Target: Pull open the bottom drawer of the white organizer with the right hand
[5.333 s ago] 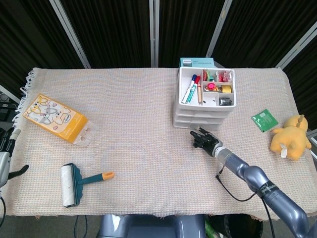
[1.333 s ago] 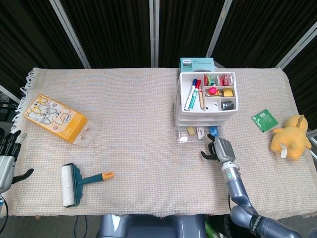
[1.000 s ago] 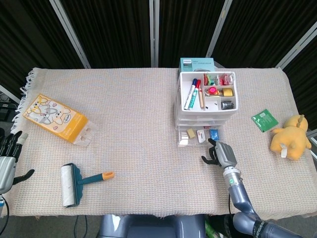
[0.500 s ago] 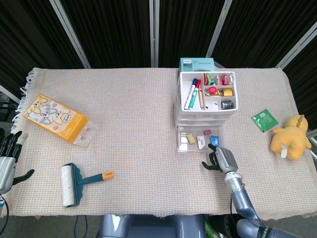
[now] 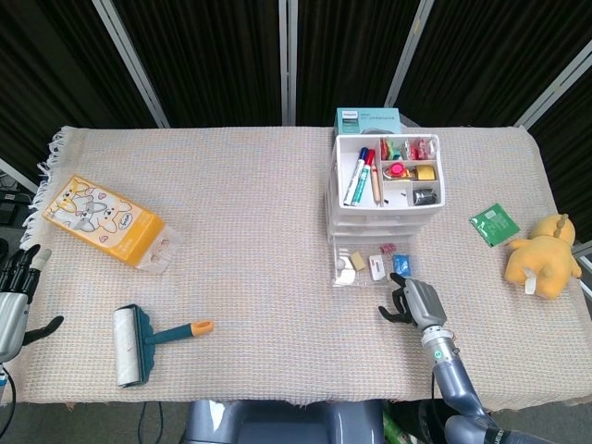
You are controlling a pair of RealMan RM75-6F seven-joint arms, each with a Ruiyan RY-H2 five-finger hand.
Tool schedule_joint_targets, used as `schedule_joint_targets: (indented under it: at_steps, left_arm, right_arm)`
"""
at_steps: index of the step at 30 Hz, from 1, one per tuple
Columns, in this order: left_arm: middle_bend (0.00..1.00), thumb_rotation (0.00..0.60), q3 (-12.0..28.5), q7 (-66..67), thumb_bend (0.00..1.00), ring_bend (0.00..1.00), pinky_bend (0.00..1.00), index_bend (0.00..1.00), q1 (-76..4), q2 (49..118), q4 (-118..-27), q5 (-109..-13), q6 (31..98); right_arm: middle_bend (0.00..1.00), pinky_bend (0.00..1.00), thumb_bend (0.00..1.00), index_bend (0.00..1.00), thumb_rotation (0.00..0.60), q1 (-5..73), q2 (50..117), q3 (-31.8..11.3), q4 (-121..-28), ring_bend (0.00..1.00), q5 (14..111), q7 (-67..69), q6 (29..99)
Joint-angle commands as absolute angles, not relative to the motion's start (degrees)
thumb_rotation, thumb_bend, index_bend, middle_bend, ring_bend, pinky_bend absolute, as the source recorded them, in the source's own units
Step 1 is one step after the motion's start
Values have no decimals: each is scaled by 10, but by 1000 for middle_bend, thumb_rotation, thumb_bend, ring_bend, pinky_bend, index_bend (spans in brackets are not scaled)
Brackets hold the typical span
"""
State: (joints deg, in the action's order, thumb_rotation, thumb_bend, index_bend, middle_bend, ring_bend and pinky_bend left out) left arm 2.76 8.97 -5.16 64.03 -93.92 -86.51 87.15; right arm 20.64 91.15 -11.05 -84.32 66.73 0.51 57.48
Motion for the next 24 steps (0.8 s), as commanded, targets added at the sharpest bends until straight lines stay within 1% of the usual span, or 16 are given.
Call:
schedule_joint_targets:
  at_steps: [1,6,12,16,18,21,24]
  left_arm:
    - [0,600,28,89,124,0,0,0,-51,640,-939,-865,872]
    - [0,600,28,90,125,0,0,0,-51,640,-939,-864,872]
    - [0,600,28,90,125,0,0,0,-50,639,-940,-864,873]
    - [0,600,29,89,125,0,0,0,-49,639,-940,-864,875]
    - [0,600,29,89,125,0,0,0,-49,639,-940,-864,875]
    - [0,600,29,90,124,0,0,0,-49,639,-940,-864,876]
    - [0,600,29,90,125,0,0,0,-48,639,-941,-865,878]
  right_arm:
    - [870,743,217,419,600,205,909,-107,-846,864,671,9,578]
    - [869,742,216,278,600,204,902,-99,-858,863,683,18,585]
    - [869,743,196,183,600,201,893,-88,-872,863,697,19,594]
    - [870,743,153,175,600,200,886,-85,-885,864,706,11,607]
    - [890,743,128,182,600,199,883,-84,-891,883,711,3,615]
    - [944,744,95,229,600,200,878,-86,-901,931,725,-20,637]
    - [970,744,71,265,600,204,873,-93,-909,954,740,-46,657]
